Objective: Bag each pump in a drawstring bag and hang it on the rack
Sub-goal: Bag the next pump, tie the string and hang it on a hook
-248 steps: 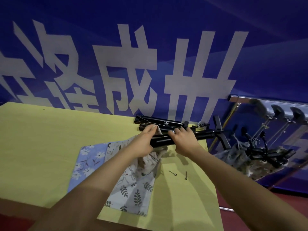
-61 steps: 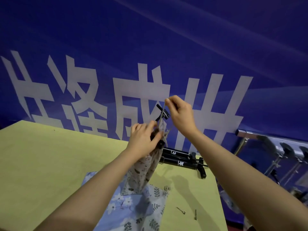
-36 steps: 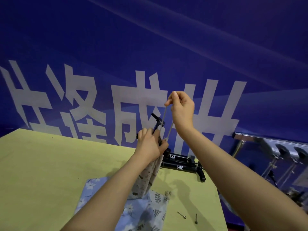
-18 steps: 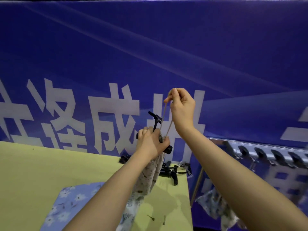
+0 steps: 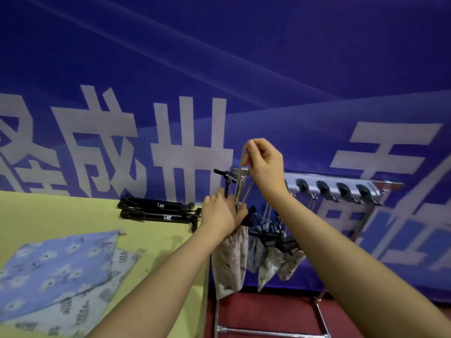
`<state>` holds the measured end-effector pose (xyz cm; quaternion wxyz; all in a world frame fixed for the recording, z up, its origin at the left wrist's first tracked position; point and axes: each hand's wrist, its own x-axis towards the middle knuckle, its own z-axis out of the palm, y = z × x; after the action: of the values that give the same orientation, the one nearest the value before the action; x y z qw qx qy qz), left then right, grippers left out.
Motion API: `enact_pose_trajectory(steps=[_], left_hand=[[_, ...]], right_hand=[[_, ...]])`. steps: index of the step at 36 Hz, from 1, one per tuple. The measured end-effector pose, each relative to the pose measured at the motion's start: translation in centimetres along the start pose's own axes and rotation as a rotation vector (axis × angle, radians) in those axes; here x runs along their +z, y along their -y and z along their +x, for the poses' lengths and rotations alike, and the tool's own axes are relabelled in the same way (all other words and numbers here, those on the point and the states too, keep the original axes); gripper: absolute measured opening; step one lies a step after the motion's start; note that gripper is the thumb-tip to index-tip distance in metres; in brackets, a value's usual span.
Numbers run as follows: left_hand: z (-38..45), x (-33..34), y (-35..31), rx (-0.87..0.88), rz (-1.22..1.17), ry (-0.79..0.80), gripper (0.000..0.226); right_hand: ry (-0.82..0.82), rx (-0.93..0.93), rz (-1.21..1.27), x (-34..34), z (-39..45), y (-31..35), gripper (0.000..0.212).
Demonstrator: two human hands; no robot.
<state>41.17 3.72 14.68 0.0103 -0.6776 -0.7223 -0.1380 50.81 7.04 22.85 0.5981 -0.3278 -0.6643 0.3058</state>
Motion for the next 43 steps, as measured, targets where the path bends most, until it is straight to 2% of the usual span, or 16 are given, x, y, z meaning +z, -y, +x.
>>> enact_pose_trajectory(steps=[3,6,10,13,16,20,26,29,33,37,43], left_hand=[[-0.5,1.9,-1.7,0.019,0.001,0.053,0.056],[-0.6,3.9,-3.7,0.014,-0.130,0.134,0.048],[0.8,5.8,-5.5,0.067,-0.168,0.100,0.043],[2.5,6.6,-7.0,0.140,-0.206,0.137,0.034],[4.1,7.5,-8.7,0.157,-0.374,0.254,0.021],[6.2,10.0,-11.6,0.137,-0.587,0.391,0.021],[7.5,11.6,-14.1,0.148,-0.678,0.383,0.024],[8.9,12.7,-16.0,0.143,-0.673,0.396,0.020],[10.9,13.8,-18.8,0.143,-0.707,0.415,0.017],[12.9,15.1,-21.6,0.082,-0.755,0.407,0.017],[15.1,16.8,-26.0,0.020,-0.721,0.246,0.019]], right_hand=[[0.036,0.057,-0.027,-2.3,-1.3,-1.7,0.027],[0.075,0.119,-0.081,-5.1,-2.3,-4.2,0.029],[0.115,0.226,-0.164,-7.9,-3.5,-7.9,0.029],[0.082,0.313,-0.198,-9.7,-4.1,-10.6,0.027],[0.073,0.397,-0.243,-11.5,-4.9,-12.7,0.027],[0.139,0.473,-0.440,-14.7,-5.1,-15.1,0.026],[0.109,0.576,-0.667,-18.0,-5.8,-17.7,0.030],[0.106,0.620,-0.727,-19.9,-5.0,-18.5,0.025],[0.082,0.642,-0.737,-22.7,-3.5,-19.9,0.022],[0.128,0.617,-0.712,-25.5,-1.8,-21.6,0.024],[0.129,0.566,-0.665,-29.3,0.4,-24.2,0.018]])
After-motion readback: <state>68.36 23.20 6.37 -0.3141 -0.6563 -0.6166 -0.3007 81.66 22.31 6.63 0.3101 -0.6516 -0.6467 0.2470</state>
